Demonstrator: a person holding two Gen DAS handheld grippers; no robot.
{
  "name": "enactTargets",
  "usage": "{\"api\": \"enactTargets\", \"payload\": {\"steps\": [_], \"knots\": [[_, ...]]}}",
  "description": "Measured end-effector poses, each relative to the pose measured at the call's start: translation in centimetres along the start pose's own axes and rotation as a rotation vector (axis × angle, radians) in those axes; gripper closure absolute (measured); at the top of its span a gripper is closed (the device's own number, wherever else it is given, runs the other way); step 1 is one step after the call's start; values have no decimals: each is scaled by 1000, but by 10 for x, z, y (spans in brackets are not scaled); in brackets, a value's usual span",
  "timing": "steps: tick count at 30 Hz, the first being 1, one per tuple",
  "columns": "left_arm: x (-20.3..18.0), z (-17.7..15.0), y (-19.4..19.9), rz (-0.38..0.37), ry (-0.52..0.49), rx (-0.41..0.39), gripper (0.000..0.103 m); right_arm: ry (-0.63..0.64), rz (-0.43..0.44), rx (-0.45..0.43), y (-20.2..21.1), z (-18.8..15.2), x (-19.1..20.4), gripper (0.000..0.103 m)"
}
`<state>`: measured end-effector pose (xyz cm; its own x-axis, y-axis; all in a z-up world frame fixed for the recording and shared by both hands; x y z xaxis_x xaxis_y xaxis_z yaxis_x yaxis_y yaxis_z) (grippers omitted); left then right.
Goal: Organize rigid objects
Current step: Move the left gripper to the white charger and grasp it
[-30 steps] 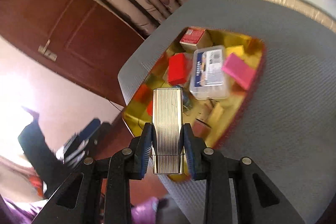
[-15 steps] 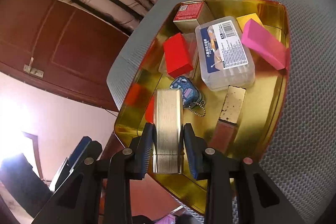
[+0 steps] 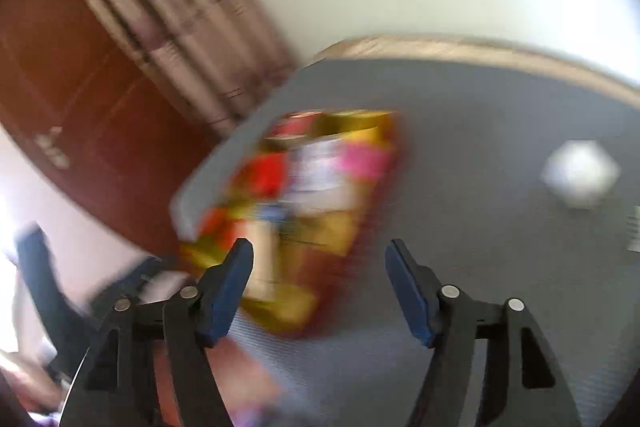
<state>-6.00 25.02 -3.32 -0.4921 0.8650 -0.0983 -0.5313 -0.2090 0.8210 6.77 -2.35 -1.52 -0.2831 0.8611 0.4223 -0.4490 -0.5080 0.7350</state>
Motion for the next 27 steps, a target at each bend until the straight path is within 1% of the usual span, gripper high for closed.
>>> {"api": "enactTargets", "payload": {"steps": [1, 2, 3, 5, 7, 9, 10, 11, 12, 13, 15, 16, 18, 19, 21, 23, 25, 27], "knots": [[-3, -1, 1, 0, -12, -4, 49, -21, -70, -6, 8, -10, -29, 30], [-6, -1, 3, -2, -19, -7, 49, -57, -159, -4, 16, -23, -67, 29], [-10, -2, 5, -6, -34, -15, 49, -83, -205, 2, 21, -32, -90, 29], [-25, -3, 13, -28, -83, -38, 49, -168, -312, 17, 40, -58, -159, 29], [-46, -6, 23, -72, -147, -56, 49, -227, -433, 23, 64, -80, -218, 29], [-77, -10, 33, -121, -235, -69, 49, -245, -514, 16, 84, -91, -254, 27], [-97, -13, 39, -147, -290, -75, 49, -255, -559, 14, 93, -97, -274, 21], [-114, -15, 43, -169, -334, -78, 49, -266, -584, 8, 100, -101, -287, 15], [-136, -19, 45, -202, -395, -71, 49, -284, -594, -3, 105, -105, -299, 14], [-160, -22, 47, -237, -461, -56, 49, -307, -586, -13, 108, -108, -309, 13], [-205, -27, 48, -307, -572, -32, 48, -357, -547, -22, 106, -116, -320, 13], [-231, -28, 46, -355, -622, -16, 48, -372, -536, -27, 105, -117, -322, 13], [-266, -33, 39, -409, -693, 23, 48, -348, -529, -52, 107, -112, -317, 9], [-282, -32, 33, -417, -723, 40, 48, -329, -521, -53, 105, -110, -313, 6], [-313, -29, 19, -433, -775, 57, 48, -316, -513, -51, 104, -109, -311, 5], [-343, -24, 0, -438, -821, 91, 48, -323, -476, -60, 105, -109, -312, 5], [-363, -19, -15, -443, -853, 120, 48, -335, -441, -75, 108, -108, -314, 5], [-385, -15, -33, -443, -900, 147, 48, -339, -425, -82, 109, -107, -315, 5]]}}
Point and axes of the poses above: each gripper's, at about its wrist camera, not at the fingertips, and y roughly against the way its jaws point, x to its left, z to its top, the point moved 10 cm from there along -y, roughly the way its jaws point, and after that the axes turned 10 degrees about x, right-handed, at the moved point
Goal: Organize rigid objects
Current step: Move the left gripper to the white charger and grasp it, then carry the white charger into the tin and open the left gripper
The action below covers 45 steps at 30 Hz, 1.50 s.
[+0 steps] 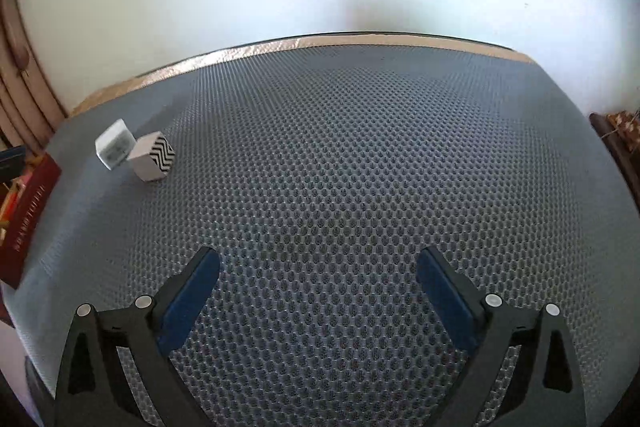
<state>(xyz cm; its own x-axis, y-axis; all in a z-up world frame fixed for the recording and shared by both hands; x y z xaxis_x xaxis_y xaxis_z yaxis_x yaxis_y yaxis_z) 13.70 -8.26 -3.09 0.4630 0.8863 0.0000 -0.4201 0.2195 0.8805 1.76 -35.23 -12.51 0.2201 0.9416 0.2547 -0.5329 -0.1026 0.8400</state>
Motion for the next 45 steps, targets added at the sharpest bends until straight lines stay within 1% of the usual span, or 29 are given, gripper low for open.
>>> {"api": "enactTargets", "payload": {"steps": [2, 4, 7, 10, 12, 13, 14, 15, 17, 19, 21, 24, 25, 27, 28, 32, 34, 36, 40, 43, 45], "knots": [[-4, 9, -17, 2, -52, 29, 48, 8, 10, -1, 5, -6, 5, 5], [-6, 14, -34, 24, -102, 64, 48, 14, 20, 0, 7, -8, 7, 5], [-5, 20, -53, 26, -144, 101, 48, 19, 34, 1, 6, -8, 8, 5], [3, 26, -63, 29, -137, 122, 48, 25, 42, 8, 5, -9, 10, 4], [7, 30, -70, -3, -120, 140, 48, 28, 45, 9, 4, -9, 11, 4], [7, 30, -75, -40, -111, 168, 48, 29, 46, 10, 4, -10, 12, 4], [6, 30, -79, -54, -111, 187, 48, 30, 48, 11, 4, -9, 12, 4], [4, 29, -84, -58, -116, 202, 48, 31, 48, 12, 4, -9, 11, 3], [6, 29, -90, -39, -130, 212, 48, 33, 49, 14, 5, -10, 11, 3], [10, 30, -98, -39, -123, 245, 48, 35, 51, 16, 5, -9, 12, 3], [12, 29, -100, -66, -114, 254, 47, 35, 51, 17, 5, -9, 13, 3], [9, 30, -101, -75, -124, 247, 47, 34, 50, 17, 5, -10, 13, 2], [9, 30, -105, -83, -118, 261, 46, 33, 50, 17, 5, -10, 13, 2], [10, 29, -107, -104, -71, 268, 45, 33, 49, 18, 5, -12, 11, 2], [13, 29, -108, -116, -26, 264, 46, 33, 50, 17, 6, -12, 11, 2], [20, 21, -103, -117, 87, 209, 49, 32, 51, 18, 2, -11, 14, 1], [19, 9, -95, -134, 169, 184, 49, 31, 51, 18, 2, -10, 13, 1], [13, -7, -86, -174, 237, 166, 49, 32, 50, 19, 1, -11, 13, 1], [-6, -44, -61, -259, 333, 153, 49, 35, 43, 22, -2, -10, 18, 1], [-14, -66, -40, -292, 366, 138, 49, 36, 33, 24, -5, -10, 23, 1], [-16, -81, -23, -292, 379, 118, 49, 37, 26, 26, -6, -11, 24, 1]]}}
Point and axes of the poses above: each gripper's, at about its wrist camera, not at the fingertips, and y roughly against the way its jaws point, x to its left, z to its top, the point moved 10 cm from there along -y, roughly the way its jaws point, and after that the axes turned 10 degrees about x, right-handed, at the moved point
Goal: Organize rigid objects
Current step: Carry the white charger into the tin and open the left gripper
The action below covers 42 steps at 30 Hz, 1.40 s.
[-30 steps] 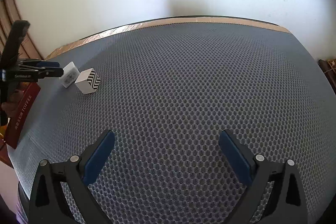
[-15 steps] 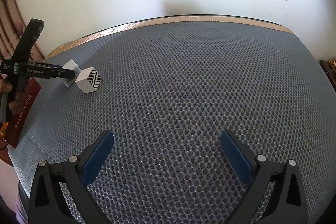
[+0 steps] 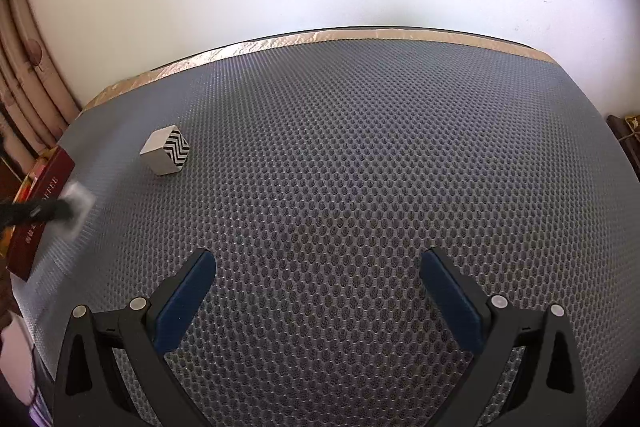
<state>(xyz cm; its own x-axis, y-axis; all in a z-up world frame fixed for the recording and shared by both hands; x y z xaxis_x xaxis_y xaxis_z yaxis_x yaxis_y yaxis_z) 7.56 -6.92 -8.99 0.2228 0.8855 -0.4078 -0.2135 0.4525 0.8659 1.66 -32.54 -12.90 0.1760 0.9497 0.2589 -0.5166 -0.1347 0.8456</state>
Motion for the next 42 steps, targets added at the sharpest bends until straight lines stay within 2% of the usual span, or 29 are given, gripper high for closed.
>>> {"api": "enactTargets", "payload": {"steps": [4, 12, 18, 24, 30, 33, 36, 39, 42], "knots": [[1, -35, 37, 1, 20, -52, 49, 5, -15, 6, -1, -2, 3, 1], [14, -68, 91, 10, 73, -125, 49, 38, -97, 36, -12, -5, 14, 1], [43, -92, 129, 3, 149, -177, 49, 60, -133, 51, -17, -7, 23, 1], [95, -114, 161, 37, 257, -242, 49, 61, -143, 52, -20, -10, 30, 1], [139, -115, 194, 105, 326, -339, 49, 62, -149, 56, -24, -10, 35, 1], [158, -106, 205, 172, 334, -379, 49, 60, -151, 57, -21, -11, 27, 1], [177, -100, 208, 206, 356, -391, 49, 60, -151, 57, -21, -11, 25, 1], [189, -97, 203, 199, 377, -378, 49, 59, -154, 62, -21, -11, 26, 1], [195, -95, 203, 223, 376, -384, 49, 31, -164, 52, -18, -8, 28, 1]]}}
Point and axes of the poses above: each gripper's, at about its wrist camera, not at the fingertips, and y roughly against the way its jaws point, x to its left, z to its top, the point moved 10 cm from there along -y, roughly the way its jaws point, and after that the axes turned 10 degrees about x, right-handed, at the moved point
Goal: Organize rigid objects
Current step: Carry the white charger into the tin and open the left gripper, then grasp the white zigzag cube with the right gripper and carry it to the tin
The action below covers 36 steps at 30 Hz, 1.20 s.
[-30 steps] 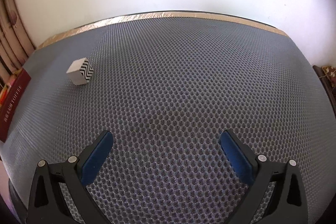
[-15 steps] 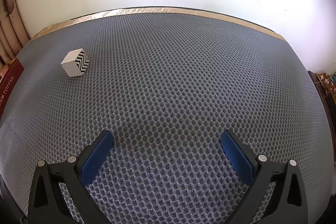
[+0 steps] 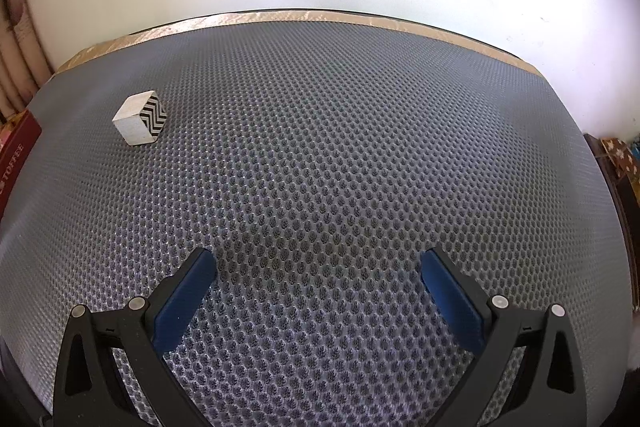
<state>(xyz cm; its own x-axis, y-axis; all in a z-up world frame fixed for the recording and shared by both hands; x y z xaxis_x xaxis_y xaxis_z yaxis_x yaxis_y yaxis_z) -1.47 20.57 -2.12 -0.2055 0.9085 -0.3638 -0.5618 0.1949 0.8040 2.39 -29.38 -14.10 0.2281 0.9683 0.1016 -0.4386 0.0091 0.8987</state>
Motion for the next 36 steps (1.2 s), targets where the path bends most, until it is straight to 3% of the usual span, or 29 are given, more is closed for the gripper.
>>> {"api": "enactTargets", "payload": {"steps": [6, 12, 17, 18, 20, 24, 30, 36], "knots": [[0, 2, 1, 8, -19, -29, 49, 115, 111, -109, 33, 17, 64, 0], [-3, -1, -3, -2, -33, -17, 49, 149, 185, -72, 16, 65, 108, 0], [-15, 4, 9, 11, -88, -77, 49, 148, 151, -18, -22, 83, 118, 4], [-16, 4, 10, 14, -93, -76, 49, 141, 138, -11, -25, 86, 121, 10], [-16, 4, 9, 9, -95, -71, 49, 135, 145, 41, -37, 90, 125, 48], [-6, 6, 6, 0, -53, -55, 49, 166, 140, 58, -42, 91, 132, 75], [12, 1, -5, -9, 20, 2, 49, 189, 189, 55, -31, 83, 146, 75], [15, -2, -8, 31, 11, 10, 49, 207, 327, 23, 15, 90, 186, 75]]}}
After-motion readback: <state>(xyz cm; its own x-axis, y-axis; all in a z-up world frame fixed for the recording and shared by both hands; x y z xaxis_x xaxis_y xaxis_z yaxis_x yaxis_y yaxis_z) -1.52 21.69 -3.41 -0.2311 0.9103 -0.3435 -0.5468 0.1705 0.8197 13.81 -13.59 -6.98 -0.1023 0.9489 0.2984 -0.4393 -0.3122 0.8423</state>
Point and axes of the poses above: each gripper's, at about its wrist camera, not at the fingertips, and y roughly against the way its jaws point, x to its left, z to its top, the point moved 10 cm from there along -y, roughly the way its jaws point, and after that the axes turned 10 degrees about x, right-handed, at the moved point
